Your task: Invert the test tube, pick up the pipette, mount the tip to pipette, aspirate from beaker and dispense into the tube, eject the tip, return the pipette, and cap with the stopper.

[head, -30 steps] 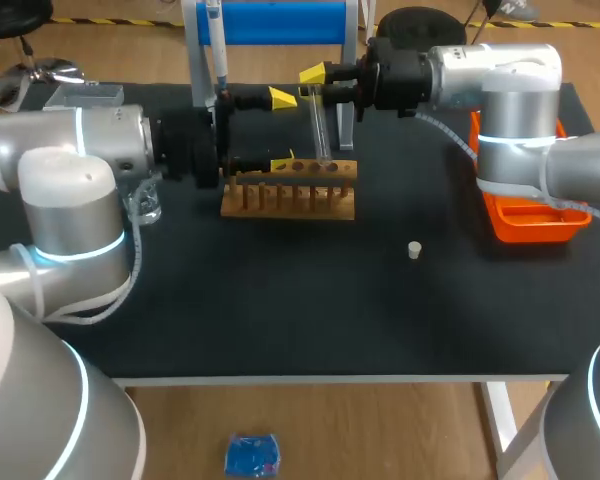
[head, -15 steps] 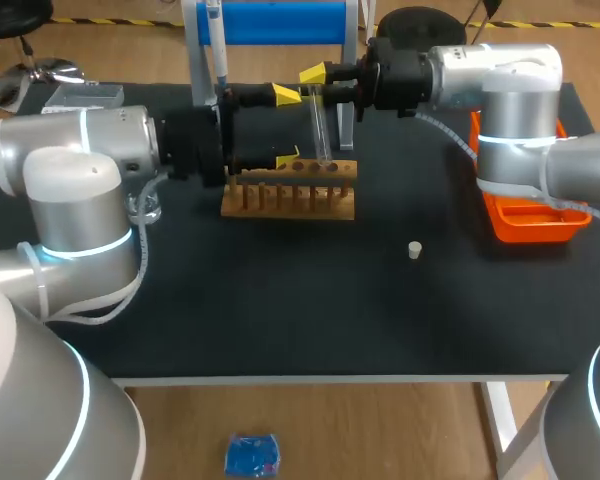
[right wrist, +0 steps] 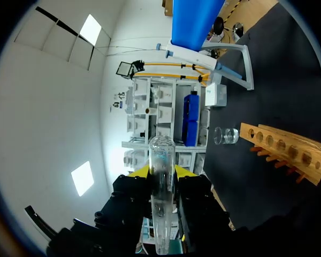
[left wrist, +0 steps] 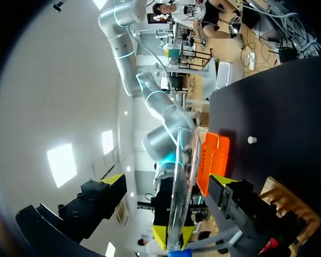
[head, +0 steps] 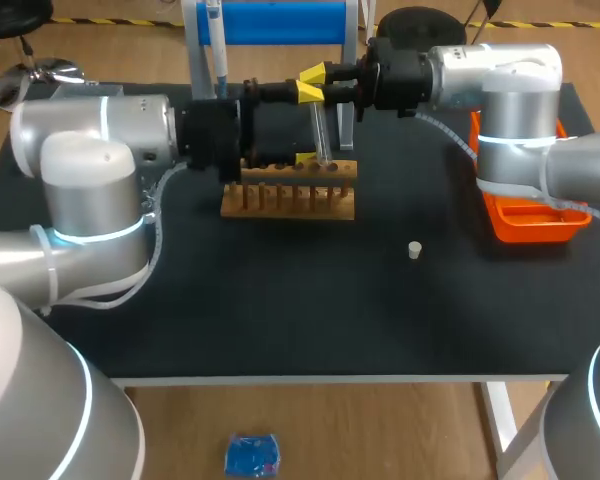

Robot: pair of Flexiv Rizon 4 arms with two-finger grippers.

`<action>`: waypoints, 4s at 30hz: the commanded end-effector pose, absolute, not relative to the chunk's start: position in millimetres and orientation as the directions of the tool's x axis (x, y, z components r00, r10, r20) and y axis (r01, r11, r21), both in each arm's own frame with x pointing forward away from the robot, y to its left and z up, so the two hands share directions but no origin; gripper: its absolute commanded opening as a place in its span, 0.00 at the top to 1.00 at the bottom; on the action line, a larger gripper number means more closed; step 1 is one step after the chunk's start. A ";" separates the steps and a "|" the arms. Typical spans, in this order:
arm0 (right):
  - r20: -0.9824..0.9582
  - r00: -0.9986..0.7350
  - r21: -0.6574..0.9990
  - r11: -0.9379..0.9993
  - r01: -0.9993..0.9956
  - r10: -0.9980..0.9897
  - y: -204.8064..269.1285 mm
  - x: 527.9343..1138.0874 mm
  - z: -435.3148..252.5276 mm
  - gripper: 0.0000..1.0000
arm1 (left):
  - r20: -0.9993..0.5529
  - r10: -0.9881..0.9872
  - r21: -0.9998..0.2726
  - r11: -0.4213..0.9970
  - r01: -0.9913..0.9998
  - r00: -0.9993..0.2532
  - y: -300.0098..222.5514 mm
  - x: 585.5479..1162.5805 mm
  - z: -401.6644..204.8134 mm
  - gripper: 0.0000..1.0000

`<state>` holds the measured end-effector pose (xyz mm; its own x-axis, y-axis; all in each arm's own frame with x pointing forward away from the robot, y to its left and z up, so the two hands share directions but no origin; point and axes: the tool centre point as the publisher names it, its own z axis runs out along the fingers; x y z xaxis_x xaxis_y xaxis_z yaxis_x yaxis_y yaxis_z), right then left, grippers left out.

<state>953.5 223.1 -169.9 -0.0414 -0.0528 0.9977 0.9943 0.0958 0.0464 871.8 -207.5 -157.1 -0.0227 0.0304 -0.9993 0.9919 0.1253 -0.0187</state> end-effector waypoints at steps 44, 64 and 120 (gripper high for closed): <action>0.998 -0.042 0.047 0.096 0.994 -0.052 222.9 953.7 -169.6 0.00 | -0.997 0.069 -0.016 0.054 0.998 -0.020 -218.6 877.5 -162.2 1.00; 0.721 -0.689 0.691 -0.006 0.723 -0.067 161.6 944.4 -165.7 0.00 | -0.997 0.069 -0.016 0.054 0.998 -0.020 -218.6 877.5 -162.2 1.00; 0.055 -0.997 0.982 0.176 0.063 0.047 104.0 976.0 -259.1 0.00 | -0.997 0.069 -0.016 0.054 0.998 -0.020 -218.6 877.5 -162.2 1.00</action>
